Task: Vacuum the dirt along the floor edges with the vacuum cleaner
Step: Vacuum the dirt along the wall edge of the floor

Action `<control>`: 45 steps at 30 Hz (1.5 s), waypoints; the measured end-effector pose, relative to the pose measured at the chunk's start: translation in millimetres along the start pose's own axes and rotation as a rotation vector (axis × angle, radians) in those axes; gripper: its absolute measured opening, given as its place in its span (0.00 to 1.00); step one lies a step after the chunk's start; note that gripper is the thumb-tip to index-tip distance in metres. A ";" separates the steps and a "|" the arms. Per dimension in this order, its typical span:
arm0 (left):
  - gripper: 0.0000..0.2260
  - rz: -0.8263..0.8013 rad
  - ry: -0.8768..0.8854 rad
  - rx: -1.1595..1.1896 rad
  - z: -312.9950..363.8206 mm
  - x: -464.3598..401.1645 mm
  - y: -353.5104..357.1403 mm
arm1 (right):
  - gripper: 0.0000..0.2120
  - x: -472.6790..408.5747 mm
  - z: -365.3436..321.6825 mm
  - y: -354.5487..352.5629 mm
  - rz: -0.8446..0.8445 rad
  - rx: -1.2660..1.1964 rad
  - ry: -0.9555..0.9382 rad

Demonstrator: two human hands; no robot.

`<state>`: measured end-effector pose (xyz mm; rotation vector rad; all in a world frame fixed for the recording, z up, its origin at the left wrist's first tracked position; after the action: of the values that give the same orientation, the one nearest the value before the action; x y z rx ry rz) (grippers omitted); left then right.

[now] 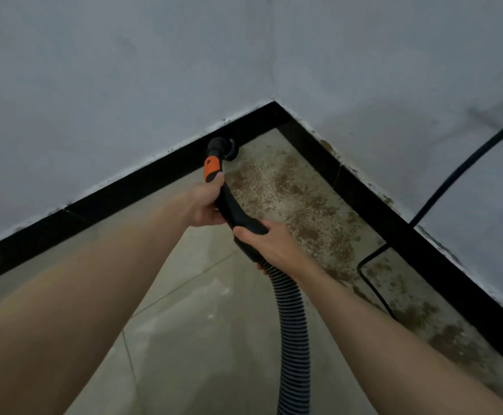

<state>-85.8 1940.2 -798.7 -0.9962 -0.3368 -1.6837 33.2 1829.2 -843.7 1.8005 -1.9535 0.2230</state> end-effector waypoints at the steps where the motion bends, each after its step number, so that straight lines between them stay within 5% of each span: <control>1: 0.23 0.020 0.010 -0.003 -5.4 -8.6 0.4 | 0.10 -2.7 5.7 -0.1 -0.008 0.015 -0.004; 8: 0.28 0.251 0.038 -0.010 -62.6 -60.9 -5.3 | 0.09 -11.5 38.2 9.1 -0.062 0.111 0.031; 45: 0.28 0.150 0.261 -0.271 -12.2 -134.2 51.8 | 0.06 -58.5 56.6 -34.5 0.178 -0.015 -0.054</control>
<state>-38.1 2001.5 -920.3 -0.9555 0.1392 -1.7250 55.4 1853.3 -925.9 1.6396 -2.1490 0.2192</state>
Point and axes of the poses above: each hand's wrist, its own x-axis away from the middle knuckle, its own y-axis out of the palm, z = x × y, the point moved 1 cm from there along -x, towards the middle knuckle, and after that the axes turned 14 degrees about -x, right-handed, at the moved point
